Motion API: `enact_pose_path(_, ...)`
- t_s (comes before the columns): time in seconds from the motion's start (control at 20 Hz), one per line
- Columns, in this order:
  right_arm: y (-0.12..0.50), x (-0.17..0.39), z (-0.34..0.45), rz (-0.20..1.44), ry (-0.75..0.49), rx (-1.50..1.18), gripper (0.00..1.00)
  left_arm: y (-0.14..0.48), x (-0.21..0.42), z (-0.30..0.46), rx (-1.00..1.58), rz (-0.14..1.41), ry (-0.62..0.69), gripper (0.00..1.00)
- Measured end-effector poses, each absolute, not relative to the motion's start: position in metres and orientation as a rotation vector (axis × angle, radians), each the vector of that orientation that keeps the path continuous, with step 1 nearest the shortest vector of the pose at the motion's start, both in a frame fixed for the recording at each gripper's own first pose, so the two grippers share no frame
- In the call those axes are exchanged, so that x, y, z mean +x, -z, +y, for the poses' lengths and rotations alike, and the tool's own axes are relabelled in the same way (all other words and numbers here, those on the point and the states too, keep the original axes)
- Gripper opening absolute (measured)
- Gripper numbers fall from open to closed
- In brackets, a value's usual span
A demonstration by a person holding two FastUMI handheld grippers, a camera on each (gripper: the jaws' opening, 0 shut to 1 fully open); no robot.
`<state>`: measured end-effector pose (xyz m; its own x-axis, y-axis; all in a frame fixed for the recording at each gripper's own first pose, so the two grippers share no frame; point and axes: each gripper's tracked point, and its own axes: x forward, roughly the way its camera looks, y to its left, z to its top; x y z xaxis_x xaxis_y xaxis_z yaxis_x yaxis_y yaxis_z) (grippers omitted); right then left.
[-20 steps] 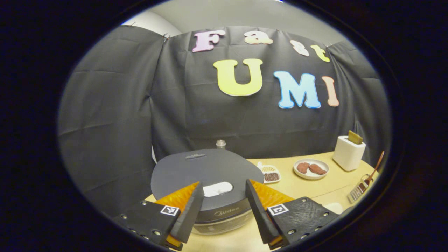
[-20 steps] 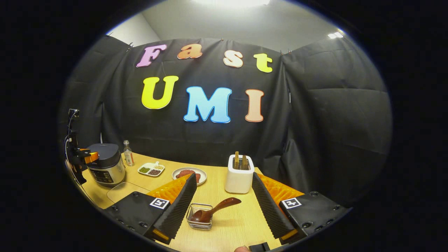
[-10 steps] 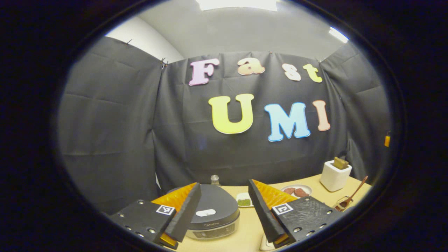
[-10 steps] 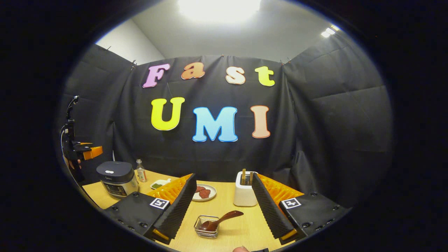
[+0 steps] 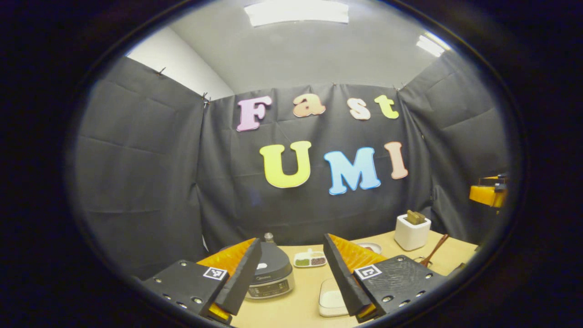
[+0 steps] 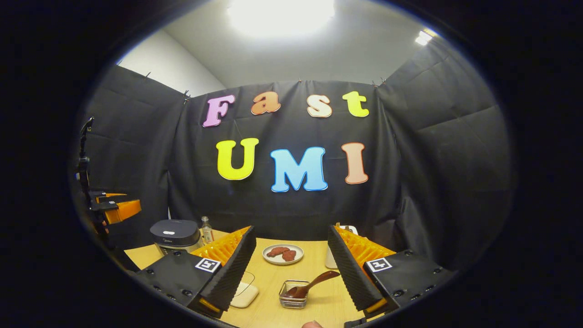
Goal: Close the left gripper, press the button to open the rice cooker; take a wooden spoon from the chopstick holder with the right hand, scoop a spoonful of rice and pour it into the rice cooker, then put the wooden spoon back into the chopstick holder.
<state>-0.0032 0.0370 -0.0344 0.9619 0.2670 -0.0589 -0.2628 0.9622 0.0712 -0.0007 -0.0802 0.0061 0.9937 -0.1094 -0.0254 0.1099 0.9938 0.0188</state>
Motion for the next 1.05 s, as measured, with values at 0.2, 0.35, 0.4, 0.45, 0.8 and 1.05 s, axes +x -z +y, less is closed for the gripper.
enact_pose_path(0.2,0.032,-0.023,0.056,0.057,-0.249,0.052,1.0,-0.002,-0.017,-0.068,0.027,0.031,0.154,0.86)
enact_pose_path(0.35,0.032,-0.036,0.072,0.066,-0.237,0.069,1.0,0.0,-0.024,-0.053,0.011,0.036,0.165,0.85)
enact_pose_path(0.4,0.031,-0.039,0.075,0.067,-0.233,0.073,1.0,-0.002,-0.027,-0.046,0.003,0.035,0.165,0.85)
enact_pose_path(0.45,0.03,-0.041,0.078,0.066,-0.228,0.074,1.0,-0.005,-0.029,-0.039,-0.004,0.035,0.164,0.85)
enact_pose_path(0.8,0.018,-0.052,0.094,0.052,-0.216,0.056,1.0,0.003,-0.043,-0.012,-0.027,0.043,0.153,0.85)
enact_pose_path(1.05,0.015,-0.063,0.095,0.046,-0.208,0.054,1.0,-0.001,-0.054,-0.005,-0.022,0.032,0.152,0.86)
